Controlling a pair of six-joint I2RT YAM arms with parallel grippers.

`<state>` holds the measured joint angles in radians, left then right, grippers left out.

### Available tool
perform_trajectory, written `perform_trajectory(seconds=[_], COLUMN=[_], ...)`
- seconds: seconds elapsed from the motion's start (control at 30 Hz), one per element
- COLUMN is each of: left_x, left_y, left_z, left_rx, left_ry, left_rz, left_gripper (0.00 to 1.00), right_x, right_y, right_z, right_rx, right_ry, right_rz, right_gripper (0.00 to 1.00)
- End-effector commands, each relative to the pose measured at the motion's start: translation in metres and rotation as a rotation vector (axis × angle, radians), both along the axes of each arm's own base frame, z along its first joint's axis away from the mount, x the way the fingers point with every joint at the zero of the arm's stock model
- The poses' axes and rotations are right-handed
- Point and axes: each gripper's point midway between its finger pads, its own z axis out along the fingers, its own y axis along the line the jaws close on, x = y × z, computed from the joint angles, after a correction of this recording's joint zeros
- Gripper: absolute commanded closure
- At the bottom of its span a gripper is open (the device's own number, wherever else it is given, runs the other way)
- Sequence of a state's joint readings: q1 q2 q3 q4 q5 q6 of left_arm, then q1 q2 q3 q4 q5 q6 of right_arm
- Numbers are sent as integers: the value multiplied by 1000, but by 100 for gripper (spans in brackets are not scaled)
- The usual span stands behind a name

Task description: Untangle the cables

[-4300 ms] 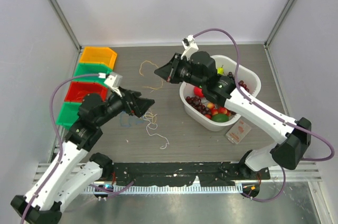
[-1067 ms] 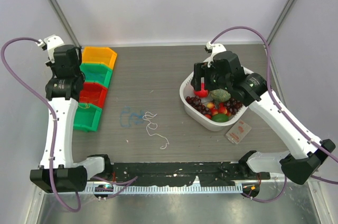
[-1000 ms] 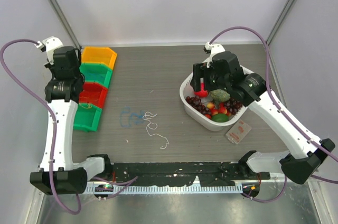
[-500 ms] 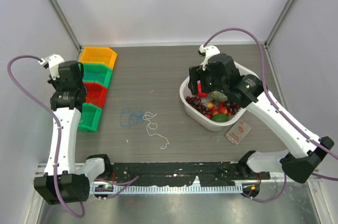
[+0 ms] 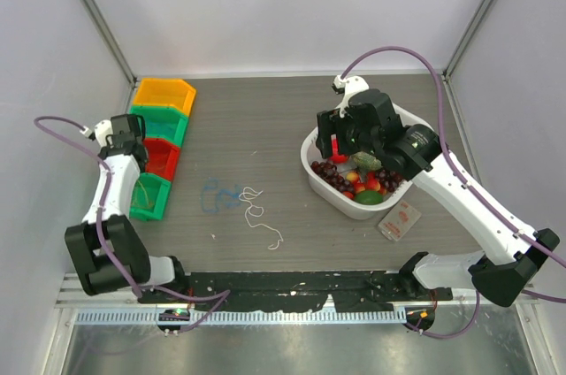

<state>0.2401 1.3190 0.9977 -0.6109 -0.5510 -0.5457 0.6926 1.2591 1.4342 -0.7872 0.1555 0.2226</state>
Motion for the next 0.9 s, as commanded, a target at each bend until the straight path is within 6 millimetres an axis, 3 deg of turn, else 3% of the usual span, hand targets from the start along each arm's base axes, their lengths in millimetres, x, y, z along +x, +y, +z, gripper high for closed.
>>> perform_trajectory(seconds=[0.0,0.23,0.33,0.37,0.47,0.53,0.67,0.7,0.77,0.87], left_x=[-10,-2,-7,-8,-17,-22,-32,-35,-44,-57], left_y=[-9,0,11,12,10,7,2,0,-8,-24], left_z=[-32,-72,-73,-70,-56,-45,-16,-9,4,20], left_rx=[-167,-367,-364,-360,-356,-352,-329,-329,-326,-289], left_ry=[39,25,99,110,110,94,58,48,29,31], left_rz=[109,161,183,180,197,197,171,162,142,111], left_gripper=[100,100,100,94,59,49,39,32,3,0], right_x=[3,2,2,1,1,0,-1,-3,-4,-12], right_y=[0,0,1,2,8,14,20,21,23,38], right_z=[7,7,7,8,9,12,7,3,-15,-32], right_rx=[13,13,19,26,47,69,87,89,65,67], right_ry=[-33,-37,-33,-28,-10,1,36,59,124,190], right_rz=[0,3,6,10,13,28,33,26,19,57], right_gripper=[21,21,21,21,21,21,21,21,21,23])
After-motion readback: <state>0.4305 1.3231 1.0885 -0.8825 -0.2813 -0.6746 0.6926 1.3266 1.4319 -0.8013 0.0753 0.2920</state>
